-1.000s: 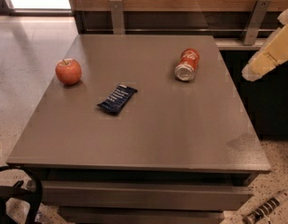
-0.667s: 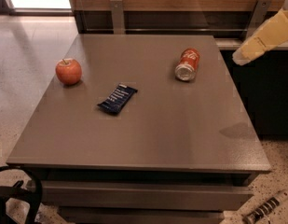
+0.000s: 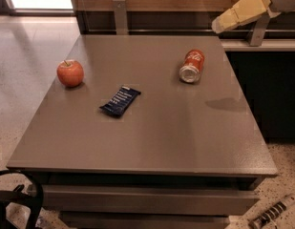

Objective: Place coke can upright

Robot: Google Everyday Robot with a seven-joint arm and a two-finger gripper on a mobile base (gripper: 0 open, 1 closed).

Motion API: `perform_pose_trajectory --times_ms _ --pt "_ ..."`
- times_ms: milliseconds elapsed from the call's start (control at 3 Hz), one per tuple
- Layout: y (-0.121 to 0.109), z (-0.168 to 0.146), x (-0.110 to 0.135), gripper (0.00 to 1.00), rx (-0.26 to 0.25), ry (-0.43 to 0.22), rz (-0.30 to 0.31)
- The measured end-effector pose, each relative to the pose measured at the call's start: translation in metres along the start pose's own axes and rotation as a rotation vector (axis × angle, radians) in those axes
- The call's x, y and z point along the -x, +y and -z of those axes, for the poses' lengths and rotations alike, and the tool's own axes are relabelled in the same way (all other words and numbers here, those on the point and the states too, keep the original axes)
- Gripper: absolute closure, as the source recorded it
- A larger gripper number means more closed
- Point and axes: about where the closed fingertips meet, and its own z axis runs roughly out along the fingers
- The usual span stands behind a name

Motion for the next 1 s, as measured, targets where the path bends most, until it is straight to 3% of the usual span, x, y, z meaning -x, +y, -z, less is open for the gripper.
perform_pose_trajectory --times_ms 667,1000 --pt "-0.032 -0.025 0.008 0.0 -0.026 -0.021 -0.183" --pt "-0.032 -0.027 0.01 0.0 -0.032 -0.018 -0.185"
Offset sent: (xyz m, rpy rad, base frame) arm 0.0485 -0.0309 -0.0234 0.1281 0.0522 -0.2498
